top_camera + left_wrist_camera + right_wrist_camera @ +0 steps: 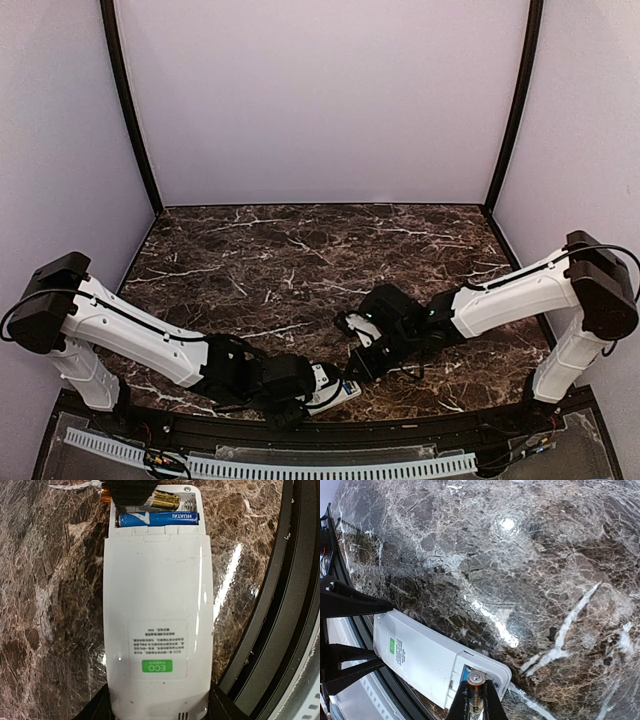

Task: Load the batteries into the remote control
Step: Place the battery in the battery compartment.

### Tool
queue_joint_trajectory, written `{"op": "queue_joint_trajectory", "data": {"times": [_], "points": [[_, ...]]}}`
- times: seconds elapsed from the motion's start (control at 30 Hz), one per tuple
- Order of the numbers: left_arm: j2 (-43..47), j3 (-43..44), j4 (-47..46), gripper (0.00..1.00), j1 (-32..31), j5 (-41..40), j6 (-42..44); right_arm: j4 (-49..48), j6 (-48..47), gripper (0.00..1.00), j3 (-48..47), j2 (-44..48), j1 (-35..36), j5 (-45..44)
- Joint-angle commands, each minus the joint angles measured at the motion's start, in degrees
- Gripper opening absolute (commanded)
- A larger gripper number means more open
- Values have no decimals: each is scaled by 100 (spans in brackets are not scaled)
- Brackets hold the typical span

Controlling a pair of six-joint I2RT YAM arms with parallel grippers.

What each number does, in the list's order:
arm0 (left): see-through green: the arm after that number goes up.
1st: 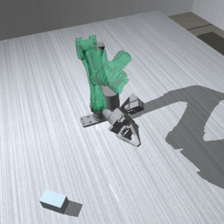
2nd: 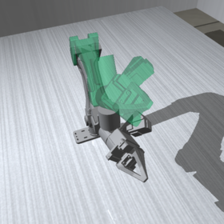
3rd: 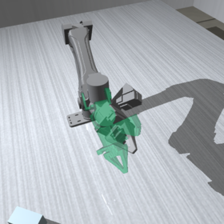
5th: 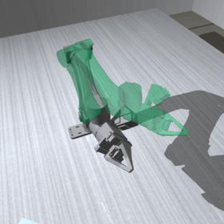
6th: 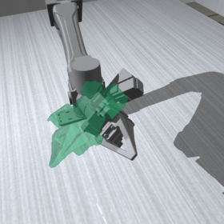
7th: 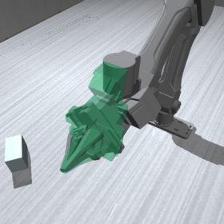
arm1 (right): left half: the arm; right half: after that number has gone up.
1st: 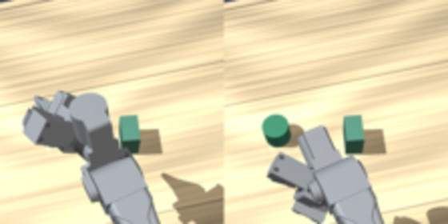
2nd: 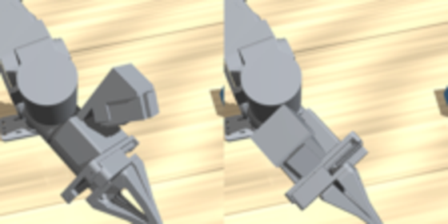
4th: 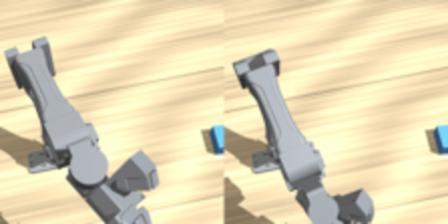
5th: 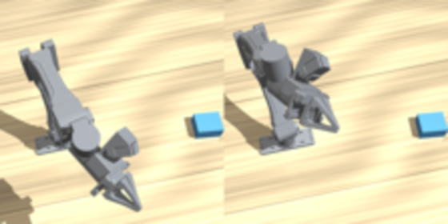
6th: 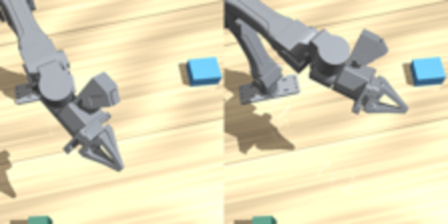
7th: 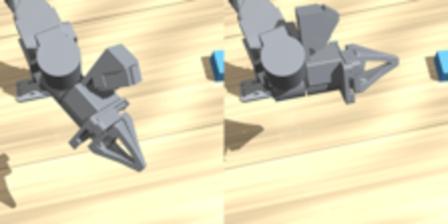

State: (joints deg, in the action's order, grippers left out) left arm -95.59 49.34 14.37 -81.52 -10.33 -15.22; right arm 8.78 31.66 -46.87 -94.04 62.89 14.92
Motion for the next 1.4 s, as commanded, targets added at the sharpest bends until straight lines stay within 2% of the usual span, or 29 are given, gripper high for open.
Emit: {"op": "queue_joint_trajectory", "data": {"times": [0.0,0.47,0.6,0.87,1.23,1.37], "points": [[-216,-48,58,29,4,-72,27,55,-81,0,182,174,104,-240],[-232,-39,53,28,13,-58,21,376,-71,0,275,46,292,-356],[-232,-39,55,27,13,-61,26,484,-92,9,250,69,300,-400],[-224,-59,41,27,22,-48,36,833,-256,18,-118,105,301,-540],[-197,-87,5,27,22,-40,39,1337,-777,23,-780,302,79,-180],[-196,-91,-4,27,26,-36,37,1255,-806,21,-960,187,-50,-66]]}}
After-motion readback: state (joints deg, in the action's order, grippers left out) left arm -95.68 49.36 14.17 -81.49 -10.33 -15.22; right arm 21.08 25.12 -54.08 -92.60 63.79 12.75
